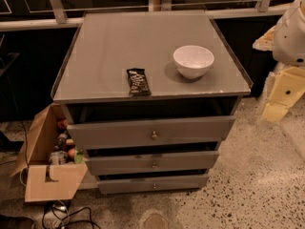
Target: Open bottom drawer
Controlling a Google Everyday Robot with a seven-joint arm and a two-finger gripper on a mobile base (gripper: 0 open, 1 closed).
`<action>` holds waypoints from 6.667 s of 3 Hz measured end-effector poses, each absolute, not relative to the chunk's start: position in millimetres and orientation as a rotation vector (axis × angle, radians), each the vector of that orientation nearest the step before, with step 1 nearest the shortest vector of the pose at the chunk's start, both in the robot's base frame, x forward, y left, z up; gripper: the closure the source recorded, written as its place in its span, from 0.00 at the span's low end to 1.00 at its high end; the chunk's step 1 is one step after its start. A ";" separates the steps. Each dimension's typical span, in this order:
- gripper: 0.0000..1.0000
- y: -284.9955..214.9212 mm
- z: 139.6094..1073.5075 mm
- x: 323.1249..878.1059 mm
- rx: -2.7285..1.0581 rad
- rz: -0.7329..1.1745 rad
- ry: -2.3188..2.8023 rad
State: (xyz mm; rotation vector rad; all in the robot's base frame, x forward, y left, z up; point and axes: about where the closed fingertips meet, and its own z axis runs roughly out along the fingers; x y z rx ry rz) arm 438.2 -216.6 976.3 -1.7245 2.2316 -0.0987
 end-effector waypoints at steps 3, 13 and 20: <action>0.00 -202.1 921.0 417.6 -1.745 0.068 2.280; 0.00 -202.4 669.2 339.1 -1.573 0.368 2.339; 0.00 -176.2 507.7 338.2 -1.356 0.647 2.413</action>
Offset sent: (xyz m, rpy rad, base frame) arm -0.0204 0.0036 -0.0561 0.0510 0.0911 0.0088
